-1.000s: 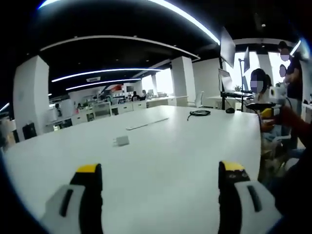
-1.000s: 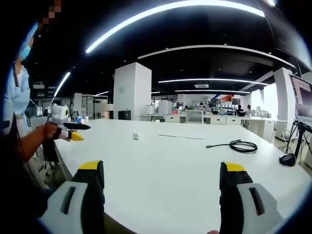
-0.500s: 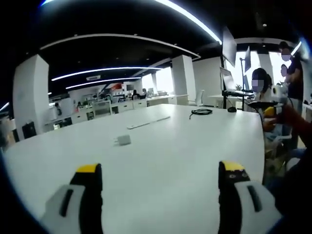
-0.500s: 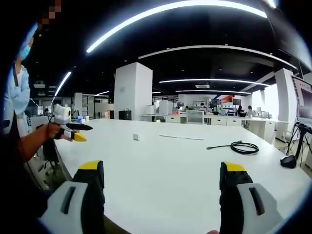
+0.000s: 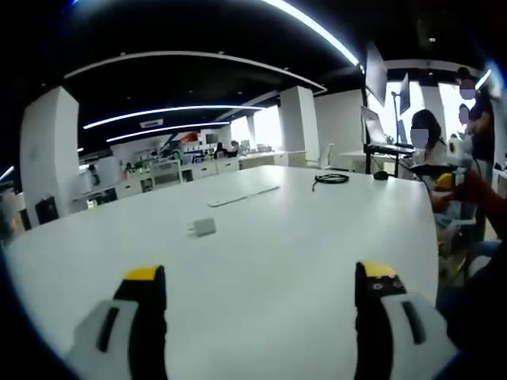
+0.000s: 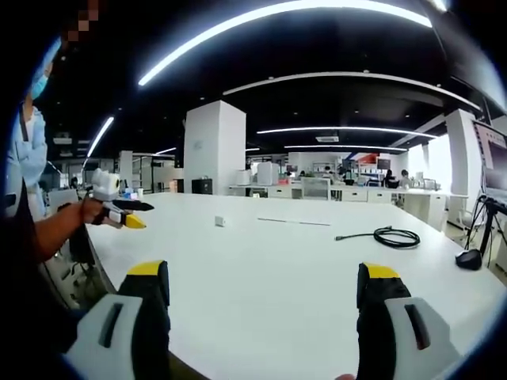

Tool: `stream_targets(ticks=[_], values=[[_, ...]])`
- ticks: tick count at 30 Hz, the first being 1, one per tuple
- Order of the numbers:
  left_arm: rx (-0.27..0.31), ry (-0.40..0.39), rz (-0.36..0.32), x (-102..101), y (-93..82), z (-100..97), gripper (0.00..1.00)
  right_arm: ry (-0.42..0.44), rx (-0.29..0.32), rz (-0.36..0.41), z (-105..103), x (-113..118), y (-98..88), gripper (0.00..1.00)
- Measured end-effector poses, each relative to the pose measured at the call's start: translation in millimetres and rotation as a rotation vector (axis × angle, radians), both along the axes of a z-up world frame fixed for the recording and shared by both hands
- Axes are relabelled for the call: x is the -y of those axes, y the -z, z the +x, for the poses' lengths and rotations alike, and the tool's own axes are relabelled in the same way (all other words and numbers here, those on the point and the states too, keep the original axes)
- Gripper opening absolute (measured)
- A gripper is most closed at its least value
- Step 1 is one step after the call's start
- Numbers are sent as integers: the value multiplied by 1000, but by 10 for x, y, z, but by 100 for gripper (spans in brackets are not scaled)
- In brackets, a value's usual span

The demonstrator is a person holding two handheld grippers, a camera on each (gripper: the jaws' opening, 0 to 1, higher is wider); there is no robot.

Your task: Plug the desk Type‑C cable into the charger adapter.

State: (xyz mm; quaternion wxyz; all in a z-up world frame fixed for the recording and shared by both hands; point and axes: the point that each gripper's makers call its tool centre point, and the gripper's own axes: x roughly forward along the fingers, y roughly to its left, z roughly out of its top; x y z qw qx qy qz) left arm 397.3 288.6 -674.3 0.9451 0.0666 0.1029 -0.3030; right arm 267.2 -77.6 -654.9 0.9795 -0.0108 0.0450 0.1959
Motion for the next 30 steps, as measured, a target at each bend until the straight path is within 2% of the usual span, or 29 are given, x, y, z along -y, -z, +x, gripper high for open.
stream_targets(ticks=[24,30], values=[[-25,12,5,15,70,292,100,4,-14,-2,89,-7,51,100],[-34,5,11,-15,98,428,100,-1,-12,-5,120,-37,48,100]])
